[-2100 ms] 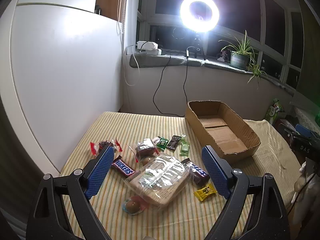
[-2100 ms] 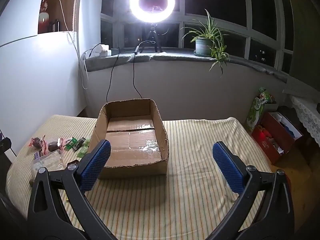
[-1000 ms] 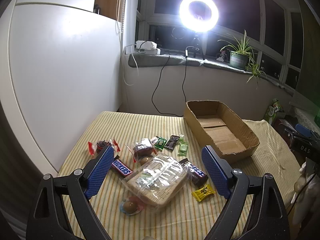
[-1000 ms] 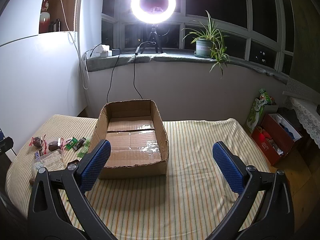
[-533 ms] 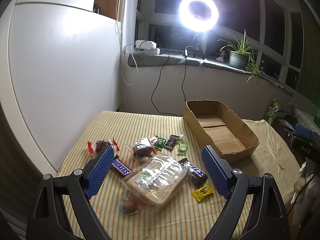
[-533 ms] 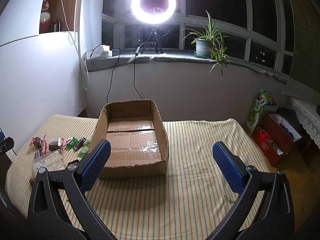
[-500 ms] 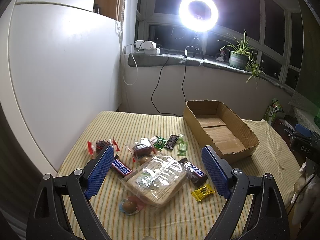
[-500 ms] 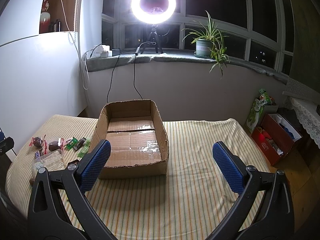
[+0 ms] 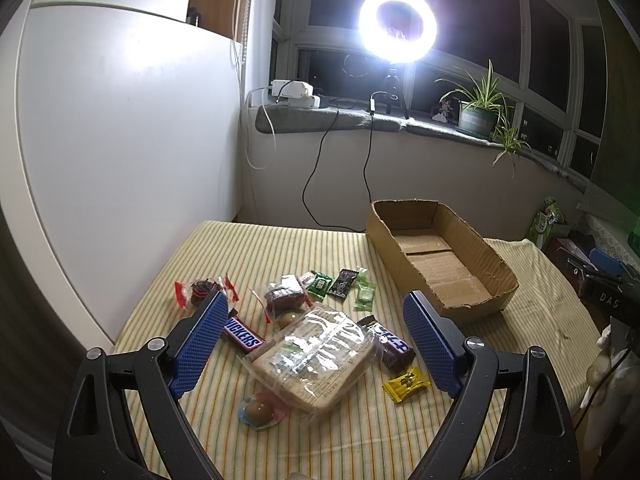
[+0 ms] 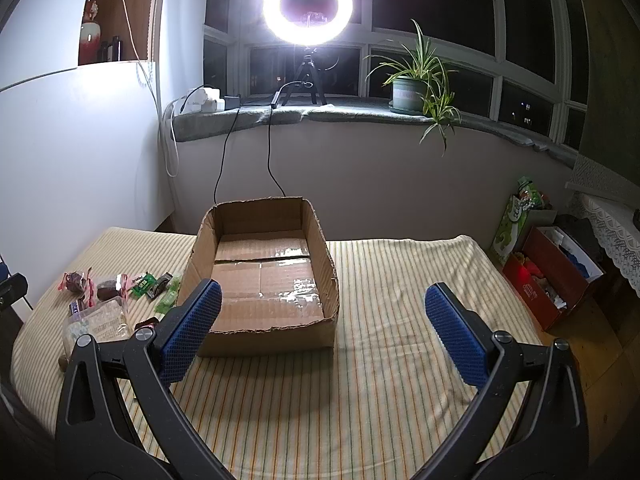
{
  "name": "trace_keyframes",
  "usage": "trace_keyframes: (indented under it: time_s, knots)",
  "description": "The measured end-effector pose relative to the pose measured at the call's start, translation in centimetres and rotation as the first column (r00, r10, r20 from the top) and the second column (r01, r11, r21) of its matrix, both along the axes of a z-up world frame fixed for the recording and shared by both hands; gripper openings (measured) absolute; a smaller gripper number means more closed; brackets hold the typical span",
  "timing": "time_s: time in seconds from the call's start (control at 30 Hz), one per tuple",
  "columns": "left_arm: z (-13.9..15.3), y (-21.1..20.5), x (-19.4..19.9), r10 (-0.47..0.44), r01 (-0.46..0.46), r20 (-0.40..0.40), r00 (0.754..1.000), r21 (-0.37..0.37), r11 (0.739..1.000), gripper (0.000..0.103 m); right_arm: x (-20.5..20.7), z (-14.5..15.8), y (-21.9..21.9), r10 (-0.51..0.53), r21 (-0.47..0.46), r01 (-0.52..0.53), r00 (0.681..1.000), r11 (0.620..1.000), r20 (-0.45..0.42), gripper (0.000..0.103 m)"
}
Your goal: Organize snacks
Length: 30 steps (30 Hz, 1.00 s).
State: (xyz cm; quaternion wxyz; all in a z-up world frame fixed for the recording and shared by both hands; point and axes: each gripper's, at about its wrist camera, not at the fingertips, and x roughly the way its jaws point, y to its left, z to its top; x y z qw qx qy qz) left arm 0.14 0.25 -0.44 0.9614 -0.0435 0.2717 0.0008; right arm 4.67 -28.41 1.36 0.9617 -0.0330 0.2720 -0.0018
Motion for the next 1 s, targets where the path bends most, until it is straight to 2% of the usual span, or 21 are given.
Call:
trace_keyframes:
  time_s: [0.3, 0.5, 0.6, 0.77, 1.0]
  knots:
    - [-0.7, 0.7, 0.1, 0.0, -0.001, -0.022, 1.0, -0.029, 1.0, 0.09, 0.2, -0.4, 0.7, 0.017, -0.004, -0.017, 1.0, 1.0, -0.016, 0.103]
    - [-2.4, 2.2, 0.3, -0.006, -0.003, -0.077, 0.997, -0.108, 0.994, 0.09, 0.4, -1.1, 1.6, 0.138, 0.074, -0.134, 0.989, 0.988, -0.053, 0.103]
    - [-3.5, 3.0, 0.5, -0.012, -0.005, -0.11, 0.994, -0.153, 0.988, 0.09, 0.5, -2.0, 2.6, 0.237, 0.133, -0.225, 0.967, 0.965, -0.089, 0.103]
    - [-5.0, 4.1, 0.8, -0.027, -0.01, -0.155, 0.988, -0.229, 0.973, 0.09, 0.6, -4.0, 5.3, 0.405, 0.227, -0.367, 0.902, 0.902, -0.148, 0.103]
    - [-6.7, 5.6, 3.3, -0.085, 0.021, -0.221, 0.972, -0.278, 0.96, 0.087, 0.4, -7.2, 9.3, 0.545, 0.355, -0.451, 0.805, 0.819, -0.234, 0.103]
